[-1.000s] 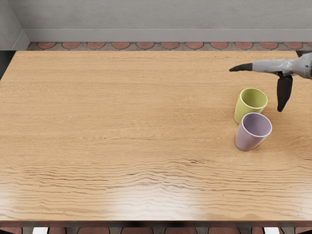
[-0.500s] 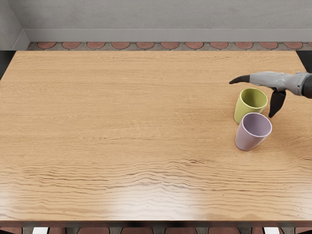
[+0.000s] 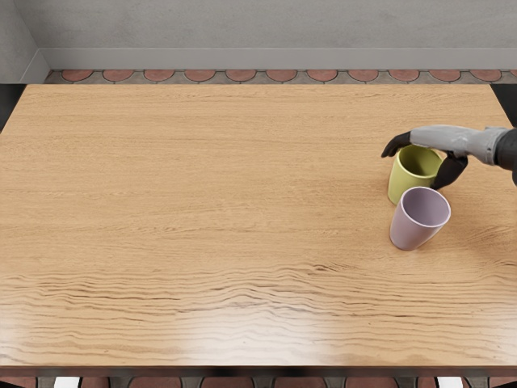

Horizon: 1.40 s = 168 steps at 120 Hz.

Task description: Pick up cup and place in cup with right hand

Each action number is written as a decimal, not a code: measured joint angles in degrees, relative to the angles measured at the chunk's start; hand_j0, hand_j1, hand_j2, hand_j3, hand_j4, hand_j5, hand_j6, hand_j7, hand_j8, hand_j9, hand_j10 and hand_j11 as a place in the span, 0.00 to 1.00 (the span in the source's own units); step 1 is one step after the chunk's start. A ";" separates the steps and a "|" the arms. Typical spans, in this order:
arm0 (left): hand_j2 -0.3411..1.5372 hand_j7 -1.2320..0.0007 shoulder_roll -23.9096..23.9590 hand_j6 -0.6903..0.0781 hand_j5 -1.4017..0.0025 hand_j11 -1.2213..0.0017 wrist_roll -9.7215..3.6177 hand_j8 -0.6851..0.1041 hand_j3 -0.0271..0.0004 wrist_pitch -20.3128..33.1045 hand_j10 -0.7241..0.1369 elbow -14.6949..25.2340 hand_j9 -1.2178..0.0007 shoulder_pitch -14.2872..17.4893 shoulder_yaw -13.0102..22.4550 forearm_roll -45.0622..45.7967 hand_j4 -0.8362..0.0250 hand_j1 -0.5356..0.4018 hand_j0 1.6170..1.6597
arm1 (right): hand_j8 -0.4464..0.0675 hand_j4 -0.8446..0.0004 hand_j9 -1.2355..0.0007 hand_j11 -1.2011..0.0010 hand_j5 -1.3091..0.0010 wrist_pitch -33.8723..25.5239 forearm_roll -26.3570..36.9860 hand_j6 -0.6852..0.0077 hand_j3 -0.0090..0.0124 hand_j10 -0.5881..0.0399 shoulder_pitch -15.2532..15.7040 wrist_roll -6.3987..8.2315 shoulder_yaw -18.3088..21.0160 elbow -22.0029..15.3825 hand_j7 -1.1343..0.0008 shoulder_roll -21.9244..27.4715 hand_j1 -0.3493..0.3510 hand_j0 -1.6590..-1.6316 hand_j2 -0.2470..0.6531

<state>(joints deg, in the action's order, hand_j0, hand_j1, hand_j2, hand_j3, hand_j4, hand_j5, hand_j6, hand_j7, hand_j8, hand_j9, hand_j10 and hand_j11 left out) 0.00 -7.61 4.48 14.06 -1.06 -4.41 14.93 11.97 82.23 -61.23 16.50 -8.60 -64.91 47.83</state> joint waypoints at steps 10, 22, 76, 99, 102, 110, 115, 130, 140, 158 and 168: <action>0.18 1.00 0.00 0.90 1.00 1.00 0.01 0.87 0.98 0.00 0.84 0.00 1.00 0.00 0.00 0.00 0.97 0.94 0.96 | 0.19 0.56 0.61 0.60 0.63 0.23 -0.14 0.47 0.41 0.35 -0.15 0.00 -0.09 0.02 0.58 0.18 0.58 0.05 0.27; 0.18 1.00 0.00 0.90 1.00 1.00 0.01 0.87 0.98 0.00 0.84 0.00 1.00 0.00 0.00 0.00 0.97 0.94 0.96 | 0.19 0.54 0.59 0.58 0.61 0.60 -0.27 0.47 0.42 0.32 -0.34 0.04 -0.21 0.01 0.56 0.42 0.58 0.07 0.26; 0.18 1.00 0.00 0.90 1.00 1.00 0.02 0.87 0.98 0.00 0.84 0.00 1.00 0.00 0.01 0.00 0.97 0.94 0.96 | 0.19 0.50 0.54 0.53 0.57 11.29 -3.38 0.47 0.43 0.26 -4.32 0.48 -6.48 -3.05 0.51 8.09 0.57 0.10 0.25; 0.18 1.00 0.00 0.90 1.00 1.00 0.02 0.87 0.98 0.00 0.84 0.00 1.00 0.00 0.01 0.00 0.97 0.94 0.96 | 0.21 0.50 0.53 0.52 0.56 20.53 -6.39 0.44 0.47 0.26 -5.69 0.17 -12.33 -8.83 0.50 14.99 0.56 0.07 0.26; 0.18 1.00 0.00 0.90 1.00 1.00 0.03 0.87 0.98 0.00 0.84 0.00 1.00 0.00 0.01 0.00 0.97 0.94 0.96 | 0.22 0.50 0.53 0.52 0.56 21.08 -7.09 0.45 0.43 0.26 -5.99 0.13 -12.65 -9.58 0.50 16.01 0.57 0.07 0.27; 0.18 1.00 0.00 0.90 1.00 1.00 0.02 0.87 0.98 0.00 0.84 0.00 1.00 0.00 0.01 0.00 0.97 0.94 0.96 | 0.22 0.50 0.53 0.52 0.55 22.04 -8.69 0.45 0.43 0.26 -6.63 0.08 -13.22 -11.53 0.50 18.65 0.57 0.07 0.28; 0.18 1.00 0.00 0.90 1.00 1.00 0.02 0.87 0.98 0.00 0.84 0.00 1.00 0.00 0.01 0.00 0.97 0.94 0.96 | 0.21 0.50 0.53 0.52 0.55 22.38 -9.78 0.45 0.47 0.26 -7.05 0.06 -13.46 -12.50 0.50 20.11 0.57 0.06 0.28; 0.18 1.00 0.00 0.90 1.00 1.00 0.01 0.87 0.98 0.00 0.84 0.00 1.00 0.00 0.01 0.00 0.97 0.94 0.96 | 0.23 0.49 0.52 0.50 0.54 22.86 -12.23 0.46 0.47 0.25 -7.61 0.04 -13.60 -16.07 0.49 24.15 0.59 0.03 0.32; 0.18 1.00 0.00 0.90 1.00 1.00 0.00 0.87 0.98 0.00 0.84 0.00 1.00 0.00 0.00 0.00 0.97 0.94 0.96 | 0.26 0.48 0.51 0.49 0.53 22.97 -13.28 0.47 0.43 0.25 -7.52 0.03 -13.31 -17.61 0.48 25.72 0.59 0.05 0.29; 0.18 1.00 0.00 0.90 1.00 1.00 0.01 0.87 0.98 0.00 0.84 0.00 1.00 0.00 0.00 0.00 0.97 0.94 0.96 | 0.26 0.46 0.50 0.49 0.53 23.01 -14.12 0.48 0.43 0.25 -7.24 0.02 -13.03 -18.68 0.47 26.42 0.59 0.08 0.29; 0.18 1.00 0.00 0.90 1.00 1.00 0.02 0.87 0.98 0.00 0.84 0.00 1.00 0.00 0.00 0.00 0.97 0.94 0.96 | 0.27 0.46 0.50 0.49 0.53 23.01 -14.86 0.48 0.44 0.26 -7.10 0.02 -12.19 -19.29 0.47 26.52 0.59 0.08 0.29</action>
<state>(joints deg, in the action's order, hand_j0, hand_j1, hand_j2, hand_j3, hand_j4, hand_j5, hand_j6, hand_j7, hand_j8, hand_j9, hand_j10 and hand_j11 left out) 0.00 -7.60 4.48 14.06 -1.06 -4.41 14.93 34.98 67.36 -68.33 16.53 -20.78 -84.20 74.35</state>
